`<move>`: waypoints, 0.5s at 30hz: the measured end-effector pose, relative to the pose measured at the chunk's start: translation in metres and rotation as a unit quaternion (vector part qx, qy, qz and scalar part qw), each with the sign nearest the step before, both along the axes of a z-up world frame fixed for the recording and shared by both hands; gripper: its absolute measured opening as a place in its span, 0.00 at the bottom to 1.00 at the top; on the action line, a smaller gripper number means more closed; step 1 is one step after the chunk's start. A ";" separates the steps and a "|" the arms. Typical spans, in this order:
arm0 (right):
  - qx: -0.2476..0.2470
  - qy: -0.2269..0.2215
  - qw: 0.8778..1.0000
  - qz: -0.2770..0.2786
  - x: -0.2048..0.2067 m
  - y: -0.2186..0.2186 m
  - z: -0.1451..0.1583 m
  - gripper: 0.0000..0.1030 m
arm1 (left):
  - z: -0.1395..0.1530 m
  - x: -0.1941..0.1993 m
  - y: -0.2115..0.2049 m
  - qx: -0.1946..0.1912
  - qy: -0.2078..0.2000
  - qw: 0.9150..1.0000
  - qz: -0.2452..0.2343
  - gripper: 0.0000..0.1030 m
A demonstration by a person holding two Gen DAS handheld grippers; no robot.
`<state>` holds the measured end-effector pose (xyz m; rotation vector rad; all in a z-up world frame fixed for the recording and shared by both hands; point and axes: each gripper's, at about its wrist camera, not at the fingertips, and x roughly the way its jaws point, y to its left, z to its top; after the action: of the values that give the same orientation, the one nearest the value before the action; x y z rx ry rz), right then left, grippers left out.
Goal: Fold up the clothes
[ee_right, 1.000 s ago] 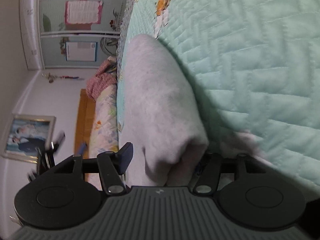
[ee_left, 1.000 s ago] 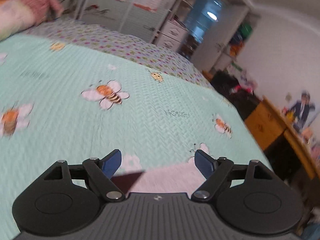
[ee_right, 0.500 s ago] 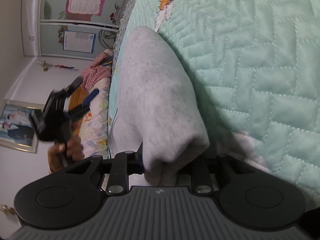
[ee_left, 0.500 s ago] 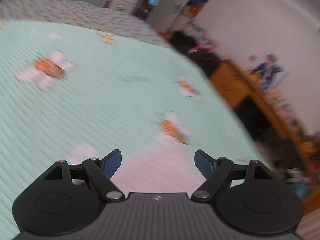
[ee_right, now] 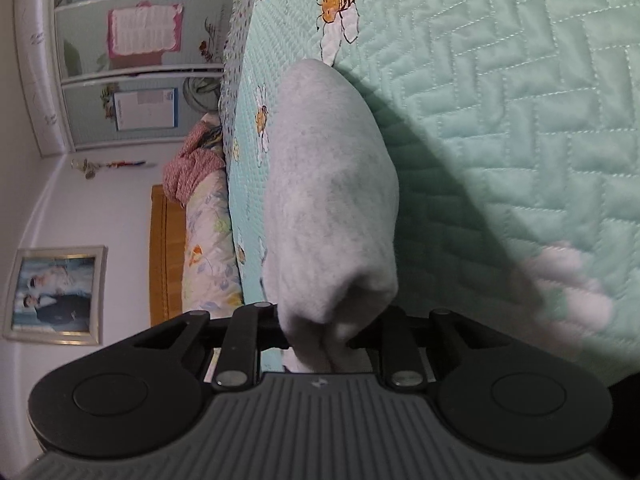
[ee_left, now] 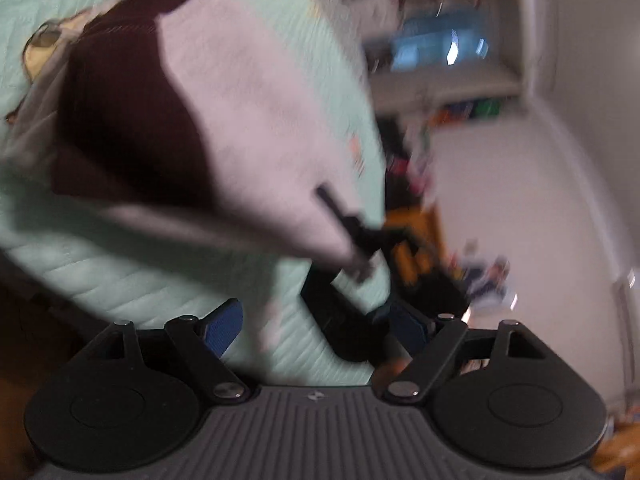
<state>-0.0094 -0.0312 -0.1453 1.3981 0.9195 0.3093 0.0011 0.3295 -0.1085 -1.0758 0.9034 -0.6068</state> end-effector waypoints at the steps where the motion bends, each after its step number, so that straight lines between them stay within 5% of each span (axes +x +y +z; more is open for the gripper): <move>1: 0.005 0.005 1.000 -0.005 0.000 0.001 0.001 0.24 | 0.002 0.001 -0.003 -0.004 -0.014 1.000 0.025 0.81; 6: 0.035 0.025 0.999 -0.028 -0.002 0.000 -0.003 0.24 | 0.002 -0.004 -0.011 -0.009 0.015 0.991 0.136 0.84; 15: 0.049 0.024 0.998 -0.030 0.003 -0.001 -0.005 0.24 | 0.000 -0.022 -0.023 -0.012 0.091 0.983 0.158 0.87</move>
<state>-0.0065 -0.0323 -0.1502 1.5259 0.9096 0.2808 -0.0204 0.3065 -0.1085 -1.2795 0.8594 -0.2588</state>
